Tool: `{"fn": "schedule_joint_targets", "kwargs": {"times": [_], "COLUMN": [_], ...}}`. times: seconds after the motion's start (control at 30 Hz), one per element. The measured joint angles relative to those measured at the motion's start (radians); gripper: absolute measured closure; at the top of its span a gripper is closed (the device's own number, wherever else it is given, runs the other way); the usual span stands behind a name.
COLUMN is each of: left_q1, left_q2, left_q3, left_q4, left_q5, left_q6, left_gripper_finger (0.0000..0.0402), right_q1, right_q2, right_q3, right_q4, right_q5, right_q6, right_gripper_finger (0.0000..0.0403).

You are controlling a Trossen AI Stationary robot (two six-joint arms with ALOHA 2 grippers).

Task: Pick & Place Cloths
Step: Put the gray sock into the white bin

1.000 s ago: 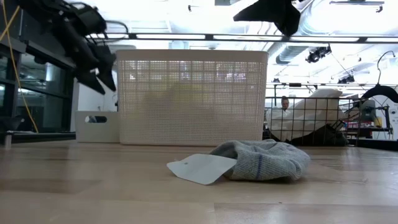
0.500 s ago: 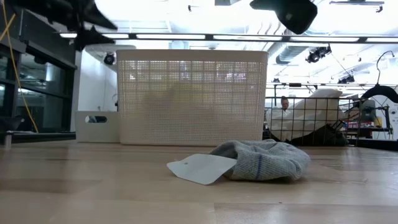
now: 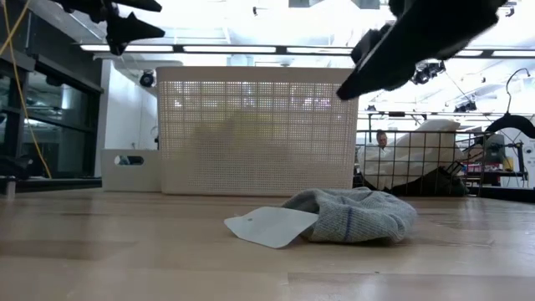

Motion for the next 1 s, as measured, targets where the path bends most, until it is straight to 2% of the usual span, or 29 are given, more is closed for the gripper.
{"fn": "schedule_joint_targets", "kwargs": {"times": [0.23,0.43,0.6,0.8,1.0], "left_q1": [-0.251,-0.444,-0.583,-0.706,-0.765], "left_q2": [0.104,0.232,0.335,0.426,0.531], "left_q3": [0.0,0.0,0.0,0.0,0.0], "left_q4": [0.029,0.142,0.259,0.288,0.293], "left_q5": [-0.193,-0.287,-0.36,-0.514,-0.563], "left_q6": [-0.04,-0.058,-0.065,-0.093,-0.165], "left_gripper_finger": [0.0172,0.0172,0.0172,0.0172,0.0172], "right_q1": [-0.002,-0.002,-0.003,-0.003,-0.003], "right_q2": [0.042,0.056,0.106,0.183,0.215], "right_q3": [0.0,0.0,0.0,0.0,0.0], "right_q4": [-0.081,-0.231,-0.237,-0.197,-0.121], "right_q5": [0.129,0.14,0.138,0.139,0.174], "right_q6": [0.019,0.162,0.199,0.198,0.207], "right_gripper_finger": [0.0196,0.0196,0.0196,0.0196,0.0196]}}
